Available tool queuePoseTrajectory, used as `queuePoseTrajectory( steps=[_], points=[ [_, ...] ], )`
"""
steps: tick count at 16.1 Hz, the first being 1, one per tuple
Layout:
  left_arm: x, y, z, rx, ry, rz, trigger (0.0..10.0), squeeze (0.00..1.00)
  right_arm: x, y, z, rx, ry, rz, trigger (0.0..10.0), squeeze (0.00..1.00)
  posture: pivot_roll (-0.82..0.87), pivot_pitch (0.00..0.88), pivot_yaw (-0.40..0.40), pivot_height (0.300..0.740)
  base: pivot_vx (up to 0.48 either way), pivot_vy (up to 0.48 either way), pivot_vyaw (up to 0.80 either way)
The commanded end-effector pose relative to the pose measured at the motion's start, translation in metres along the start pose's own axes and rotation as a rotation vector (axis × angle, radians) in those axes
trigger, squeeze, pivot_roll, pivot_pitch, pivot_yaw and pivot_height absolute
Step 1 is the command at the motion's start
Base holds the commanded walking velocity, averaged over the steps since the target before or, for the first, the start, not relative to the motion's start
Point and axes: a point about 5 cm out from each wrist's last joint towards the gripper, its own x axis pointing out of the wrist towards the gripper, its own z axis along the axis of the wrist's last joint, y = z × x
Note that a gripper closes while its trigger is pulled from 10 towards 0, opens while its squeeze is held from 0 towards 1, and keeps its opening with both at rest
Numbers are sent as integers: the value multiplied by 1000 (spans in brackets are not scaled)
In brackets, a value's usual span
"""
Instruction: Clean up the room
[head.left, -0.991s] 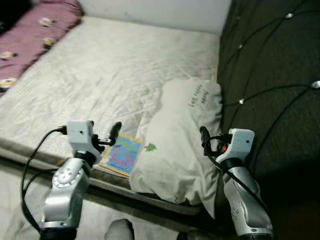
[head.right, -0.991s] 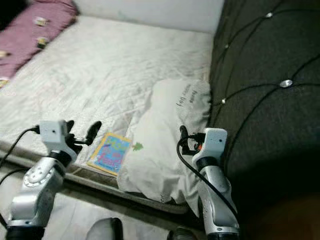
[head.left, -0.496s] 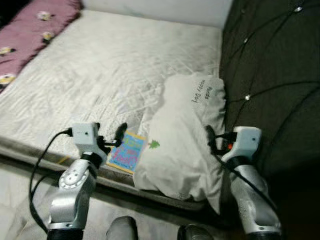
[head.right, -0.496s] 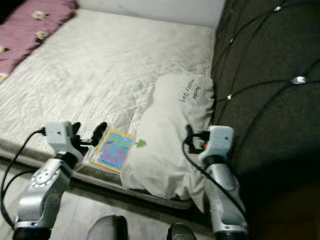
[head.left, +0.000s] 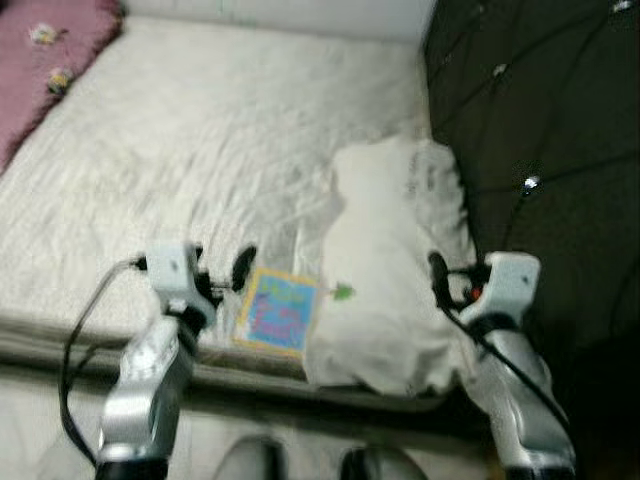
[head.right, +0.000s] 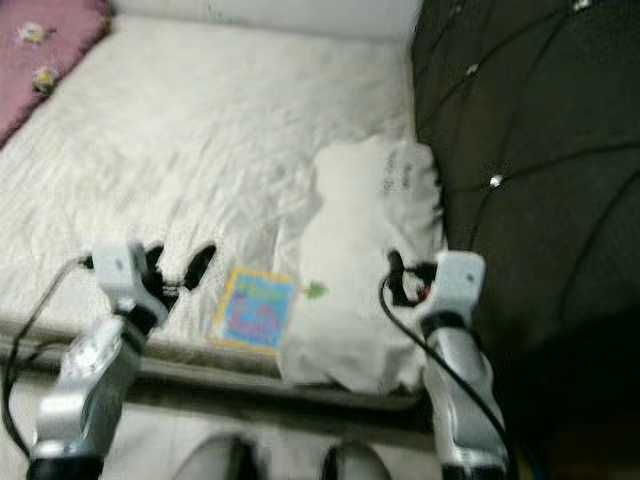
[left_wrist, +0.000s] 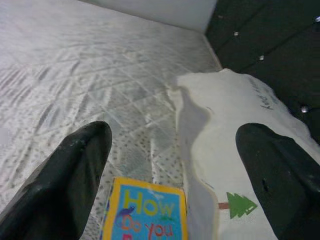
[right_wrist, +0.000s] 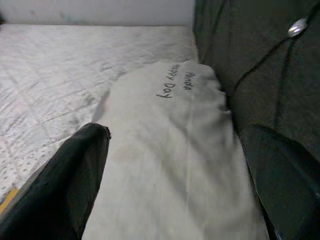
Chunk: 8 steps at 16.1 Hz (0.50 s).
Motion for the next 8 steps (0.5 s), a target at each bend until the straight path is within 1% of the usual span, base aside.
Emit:
queuePoseTrajectory(
  steps=[1, 4, 7, 8],
  points=[
    [-3, 6, 1, 4, -1, 25, 10000, 0, -1, 2, 1, 13, -7, -9, 10000, 0, -27, 121, -21, 740, 0, 480, 0],
    [-7, 12, 1, 10, -7, 75, 10000, 0, -6, -4, 1, 25, -15, -54, 10000, 0, -24, 121, -23, 740, 0, 480, 0],
    [-9, 15, 0, 6, -2, 94, 10000, 0, -7, -7, 0, 29, -12, -77, 10000, 0, -24, 121, -23, 740, 0, 480, 0],
    [-9, 15, 0, 6, -1, 94, 10000, 0, -7, -6, -1, 29, -8, -75, 10000, 0, -18, 115, -23, 740, 0, 480, -413]
  ],
)
